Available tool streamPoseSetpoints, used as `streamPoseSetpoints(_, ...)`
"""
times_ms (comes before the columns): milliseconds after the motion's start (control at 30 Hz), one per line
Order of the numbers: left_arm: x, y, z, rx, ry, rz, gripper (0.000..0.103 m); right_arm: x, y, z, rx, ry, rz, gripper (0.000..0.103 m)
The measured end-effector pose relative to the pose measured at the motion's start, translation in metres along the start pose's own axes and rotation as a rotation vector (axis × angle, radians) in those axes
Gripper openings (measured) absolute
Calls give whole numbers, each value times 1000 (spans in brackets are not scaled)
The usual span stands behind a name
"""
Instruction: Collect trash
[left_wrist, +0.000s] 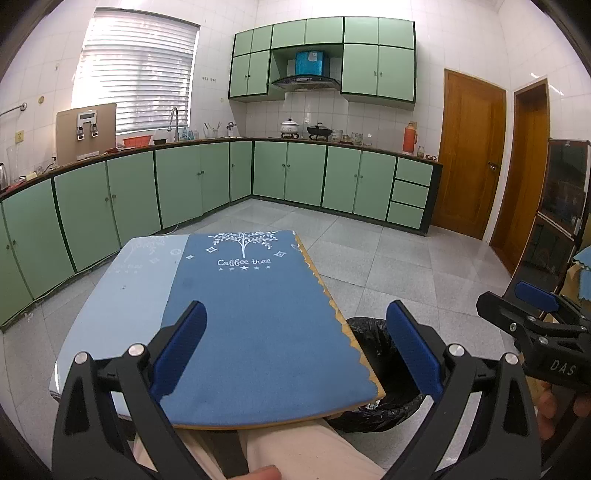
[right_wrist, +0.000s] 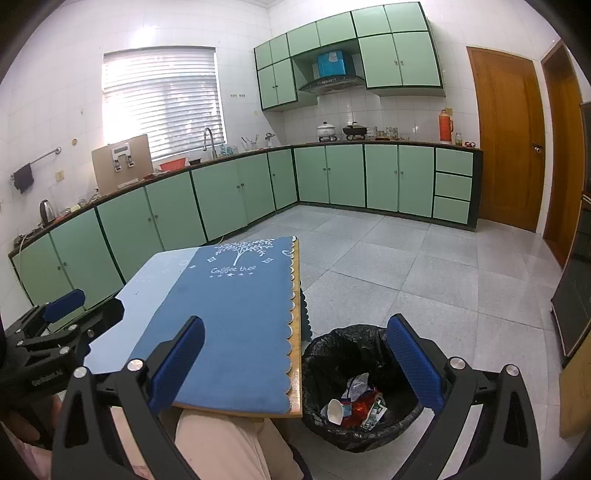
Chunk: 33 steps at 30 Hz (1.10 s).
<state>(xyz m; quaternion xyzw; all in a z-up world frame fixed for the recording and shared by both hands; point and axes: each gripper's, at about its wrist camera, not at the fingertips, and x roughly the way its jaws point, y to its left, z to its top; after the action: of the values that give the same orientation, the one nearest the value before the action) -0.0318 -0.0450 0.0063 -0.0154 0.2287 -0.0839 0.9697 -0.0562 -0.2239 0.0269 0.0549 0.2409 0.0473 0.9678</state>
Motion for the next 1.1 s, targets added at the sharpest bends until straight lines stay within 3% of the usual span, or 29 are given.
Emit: streamPoseSetpoints(1100, 13, 11, -2, -17, 3, 0, 95, 17, 1, 2, -4, 1, -3, 97)
